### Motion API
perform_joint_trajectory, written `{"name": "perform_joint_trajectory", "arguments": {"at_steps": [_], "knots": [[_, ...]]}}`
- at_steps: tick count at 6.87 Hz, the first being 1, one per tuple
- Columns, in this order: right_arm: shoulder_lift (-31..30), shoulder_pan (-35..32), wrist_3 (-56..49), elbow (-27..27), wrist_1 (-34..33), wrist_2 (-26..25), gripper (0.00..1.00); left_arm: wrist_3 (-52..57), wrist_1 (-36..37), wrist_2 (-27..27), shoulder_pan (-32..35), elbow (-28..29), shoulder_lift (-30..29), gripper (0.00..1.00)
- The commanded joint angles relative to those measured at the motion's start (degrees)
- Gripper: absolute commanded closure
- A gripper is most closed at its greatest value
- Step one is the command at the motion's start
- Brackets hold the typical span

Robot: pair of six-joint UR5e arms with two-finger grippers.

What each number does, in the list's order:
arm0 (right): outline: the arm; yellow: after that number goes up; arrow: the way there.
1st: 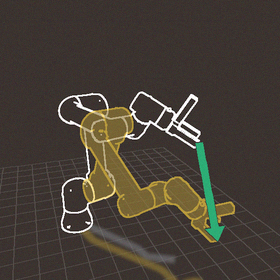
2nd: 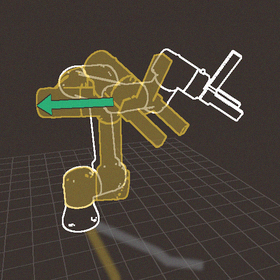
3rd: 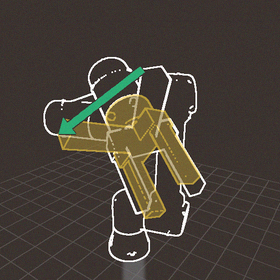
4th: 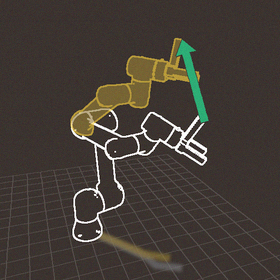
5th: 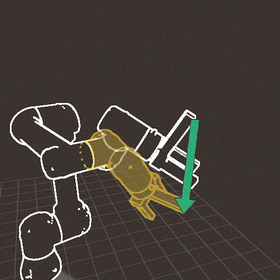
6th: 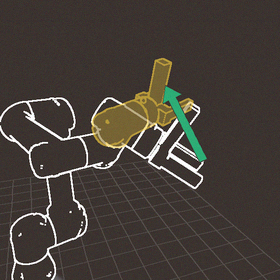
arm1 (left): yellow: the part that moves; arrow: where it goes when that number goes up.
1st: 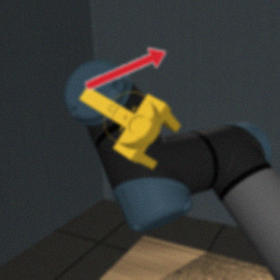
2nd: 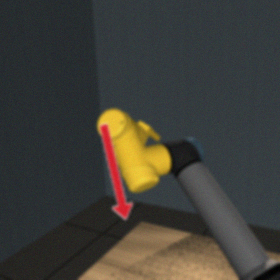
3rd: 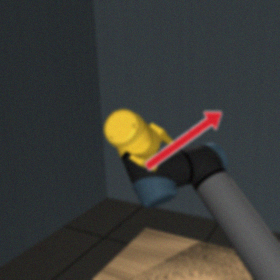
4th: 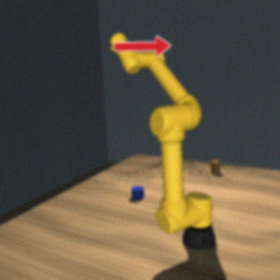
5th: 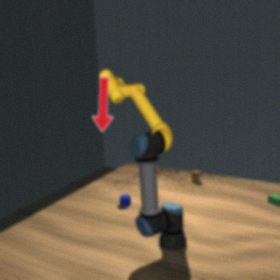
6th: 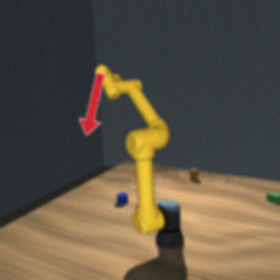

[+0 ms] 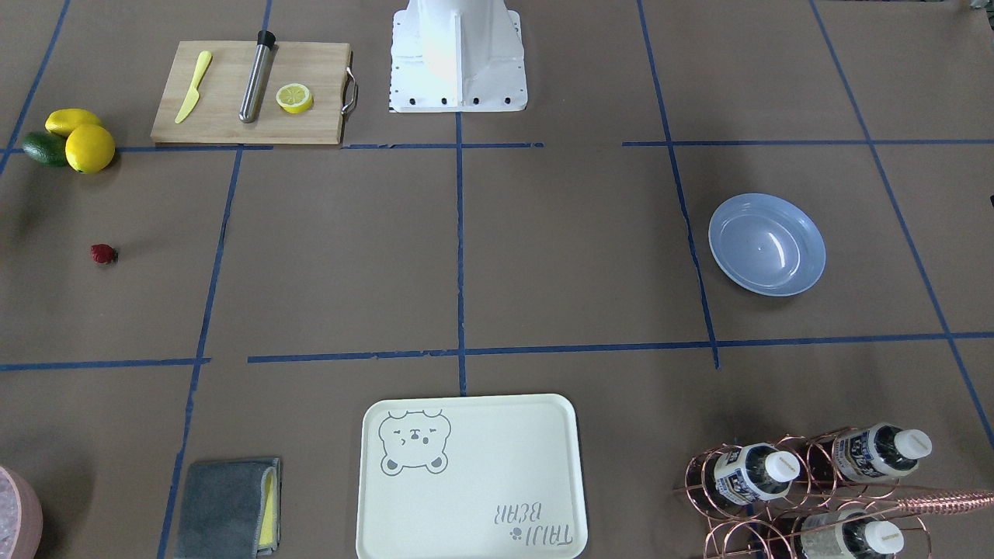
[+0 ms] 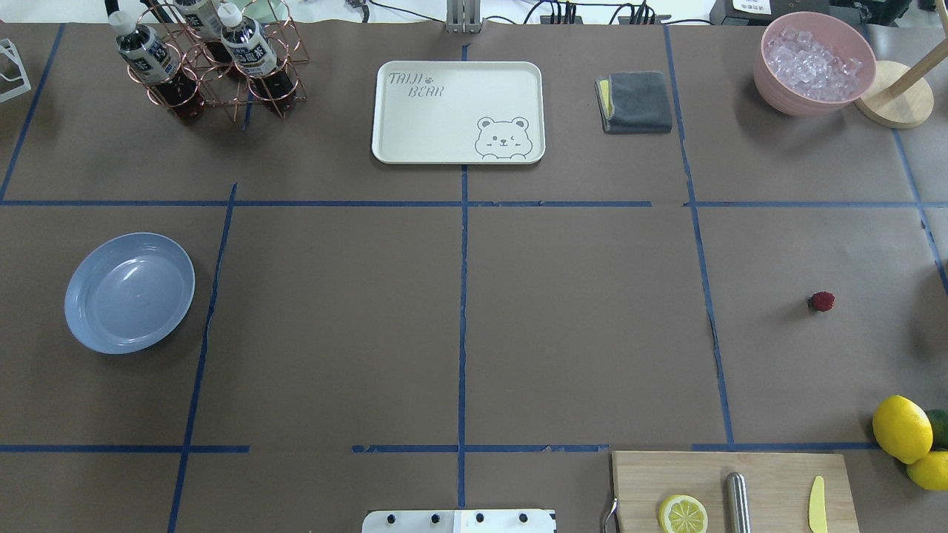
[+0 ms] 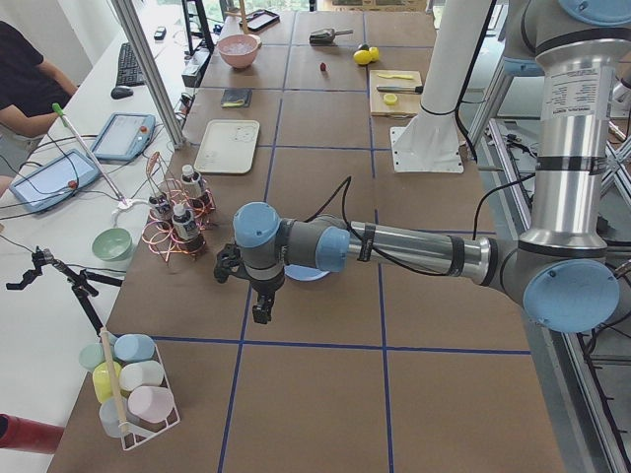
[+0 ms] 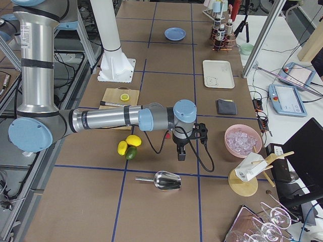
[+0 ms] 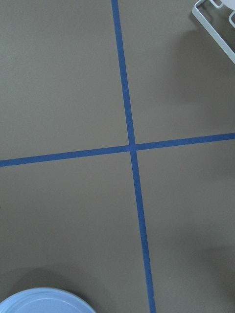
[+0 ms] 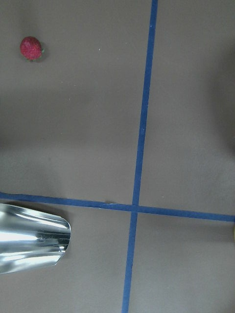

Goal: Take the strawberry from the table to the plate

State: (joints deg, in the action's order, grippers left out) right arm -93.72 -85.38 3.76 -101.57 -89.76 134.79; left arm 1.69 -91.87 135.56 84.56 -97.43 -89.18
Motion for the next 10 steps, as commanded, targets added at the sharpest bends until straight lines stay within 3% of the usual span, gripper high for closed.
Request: {"name": "perform_joint_trajectory", "arguments": {"at_steps": [1, 2, 3, 5, 9, 10], "knots": [[-0.4, 0.0, 0.1, 0.2, 1.7, 0.2, 0.0, -0.1, -7.4, 3.5, -7.8, 2.7, 0.2, 0.0], [-0.5, 0.0, 0.0, 0.4, 1.6, 0.2, 0.0, -0.4, -15.0, 3.2, -18.4, 4.8, 0.0, 0.0], [-0.8, 0.1, 0.0, 0.3, 1.6, 0.2, 0.0, -4.3, -20.1, 3.0, -22.4, 6.0, -0.2, 0.0], [-0.8, 0.2, 0.3, 0.5, 1.6, 0.8, 0.0, -6.7, -26.4, 3.0, -22.9, 12.2, -1.3, 0.0], [-0.8, 0.3, 0.6, 0.6, 1.5, 3.5, 0.0, -10.8, -26.5, 3.0, -23.0, 16.8, -5.7, 0.04], [-0.8, 0.4, 0.7, 0.6, 1.4, 3.5, 0.0, -11.0, -26.4, 3.0, -23.0, 16.6, -5.7, 0.1]]}}
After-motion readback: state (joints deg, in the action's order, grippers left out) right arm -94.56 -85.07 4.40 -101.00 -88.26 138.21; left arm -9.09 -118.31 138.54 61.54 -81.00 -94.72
